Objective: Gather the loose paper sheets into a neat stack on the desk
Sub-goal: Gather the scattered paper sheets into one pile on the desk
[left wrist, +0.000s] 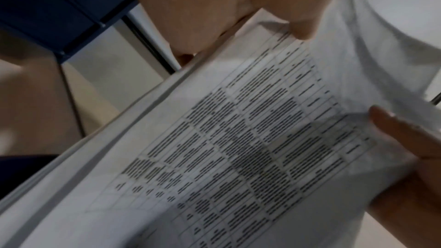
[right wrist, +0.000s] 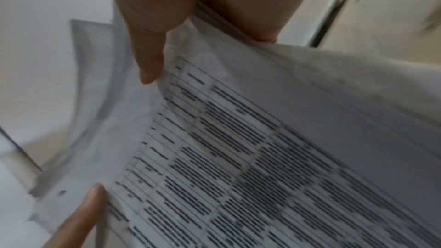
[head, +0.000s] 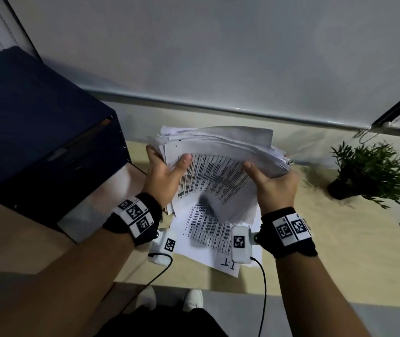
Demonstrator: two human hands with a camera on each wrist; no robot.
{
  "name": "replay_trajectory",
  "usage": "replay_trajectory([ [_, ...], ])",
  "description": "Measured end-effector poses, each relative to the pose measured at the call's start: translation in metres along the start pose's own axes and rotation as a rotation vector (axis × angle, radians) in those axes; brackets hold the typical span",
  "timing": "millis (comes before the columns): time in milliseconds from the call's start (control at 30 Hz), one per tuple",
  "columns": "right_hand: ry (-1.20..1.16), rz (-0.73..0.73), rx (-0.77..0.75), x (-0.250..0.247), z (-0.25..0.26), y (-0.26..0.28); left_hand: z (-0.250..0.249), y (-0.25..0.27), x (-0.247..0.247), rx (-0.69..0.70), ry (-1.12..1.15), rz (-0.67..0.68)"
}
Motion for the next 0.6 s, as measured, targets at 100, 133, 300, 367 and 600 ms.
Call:
replay_trajectory([
  [100,0.001,-0.012,-0.135,0.004,0.031,-0.003,-0.019,-0.003,0.002,0.065,0.020,-0.011],
  [133,-0.030,0.018,-0.158,0.009,0.037,-0.004,-0.019,-0.004,0.003,0.070,0.006,0.000],
  [300,-0.029,-0.038,-0.240,0.011,0.052,-0.008,-0.018,-0.005,0.002,0.087,-0.009,0.001],
  [367,-0.093,-0.168,-0.168,0.000,0.046,-0.011,-0.018,-0.006,0.004,0.079,0.030,0.028],
  [600,-0.072,-0.168,-0.189,0.006,0.052,-0.013,-0.007,-0.012,0.008,0.024,0.069,0.070],
])
Point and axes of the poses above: each hand's wrist, its own y-axis away from the middle knuckle, its own x-axis out of the palm, z = x × y, the point moved 8 cm from there along -y, towards the middle knuckle, and after that the axes turned 4 degrees about -z, right-handed, at the moved point
